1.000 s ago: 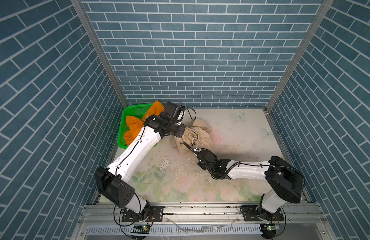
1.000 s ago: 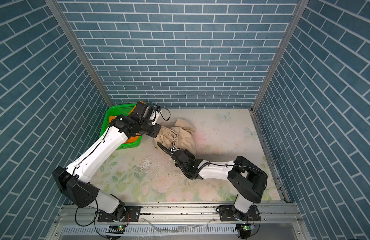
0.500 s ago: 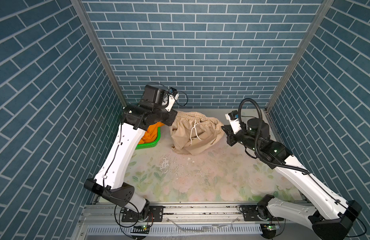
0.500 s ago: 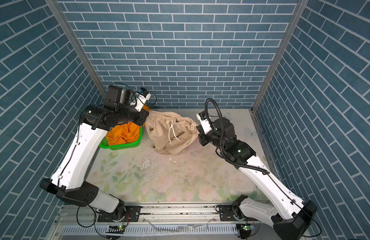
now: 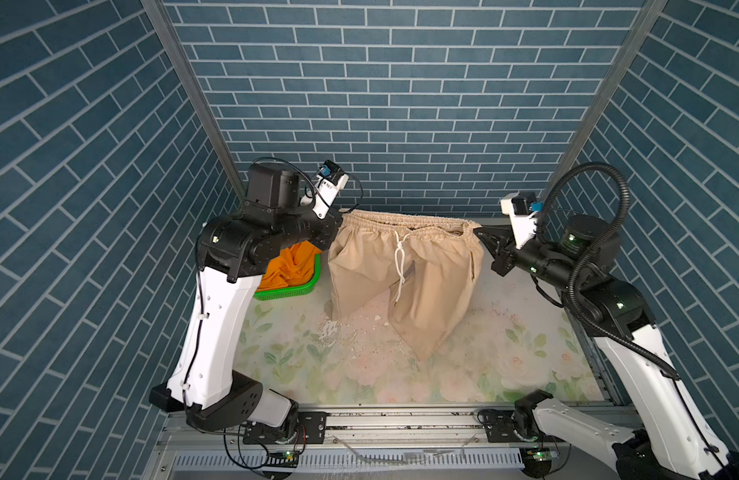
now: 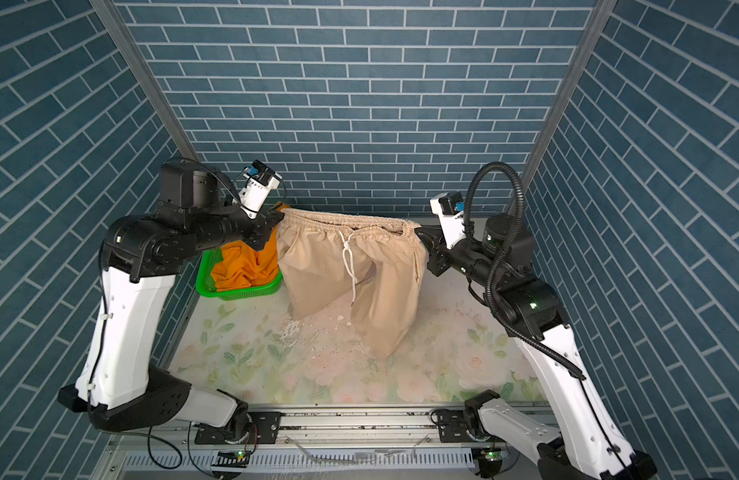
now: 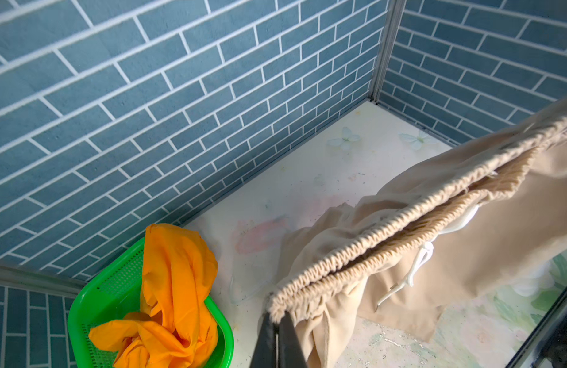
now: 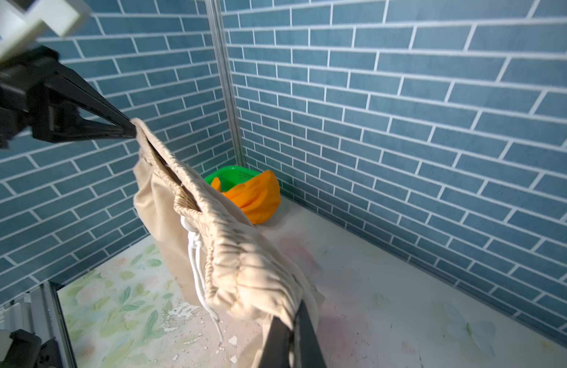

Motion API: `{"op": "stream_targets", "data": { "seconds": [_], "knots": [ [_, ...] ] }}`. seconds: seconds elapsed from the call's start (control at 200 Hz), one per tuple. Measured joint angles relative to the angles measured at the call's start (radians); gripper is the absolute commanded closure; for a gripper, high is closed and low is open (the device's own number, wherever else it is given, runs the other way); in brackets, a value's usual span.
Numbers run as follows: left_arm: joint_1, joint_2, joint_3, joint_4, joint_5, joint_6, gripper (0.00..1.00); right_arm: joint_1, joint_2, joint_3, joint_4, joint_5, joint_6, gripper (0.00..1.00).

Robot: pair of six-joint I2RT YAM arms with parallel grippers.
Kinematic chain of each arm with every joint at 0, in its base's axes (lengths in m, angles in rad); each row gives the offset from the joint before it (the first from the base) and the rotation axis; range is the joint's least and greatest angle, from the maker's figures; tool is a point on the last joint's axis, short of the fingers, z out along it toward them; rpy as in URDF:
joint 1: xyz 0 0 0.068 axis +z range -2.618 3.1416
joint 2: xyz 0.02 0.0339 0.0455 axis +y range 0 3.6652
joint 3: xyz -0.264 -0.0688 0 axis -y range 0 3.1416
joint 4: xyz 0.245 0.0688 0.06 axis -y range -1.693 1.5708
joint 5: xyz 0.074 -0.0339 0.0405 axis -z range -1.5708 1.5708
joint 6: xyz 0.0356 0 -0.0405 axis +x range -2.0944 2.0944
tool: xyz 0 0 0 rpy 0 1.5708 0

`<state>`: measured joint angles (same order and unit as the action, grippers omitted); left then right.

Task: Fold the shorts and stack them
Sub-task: 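Lift the waistband with both grippers, spreading them apart to hang the shorts, then lay the shorts flat by drawing both grippers toward the robot and releasing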

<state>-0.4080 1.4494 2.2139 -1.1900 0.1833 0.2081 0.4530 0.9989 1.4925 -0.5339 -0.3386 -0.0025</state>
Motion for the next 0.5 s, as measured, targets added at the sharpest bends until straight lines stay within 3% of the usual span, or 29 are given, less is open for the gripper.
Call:
{"op": "stream_targets", "data": {
  "seconds": [0.275, 0.495],
  "knots": [
    [-0.003, -0.13, 0.035, -0.061, 0.041, -0.017, 1.0, -0.002, -0.122, 0.125, -0.195, 0.063, -0.04, 1.0],
    [-0.006, -0.107, 0.103, -0.151, 0.066, -0.131, 1.0, -0.001, -0.125, 0.151, -0.315, 0.229, -0.059, 1.0]
  ]
}}
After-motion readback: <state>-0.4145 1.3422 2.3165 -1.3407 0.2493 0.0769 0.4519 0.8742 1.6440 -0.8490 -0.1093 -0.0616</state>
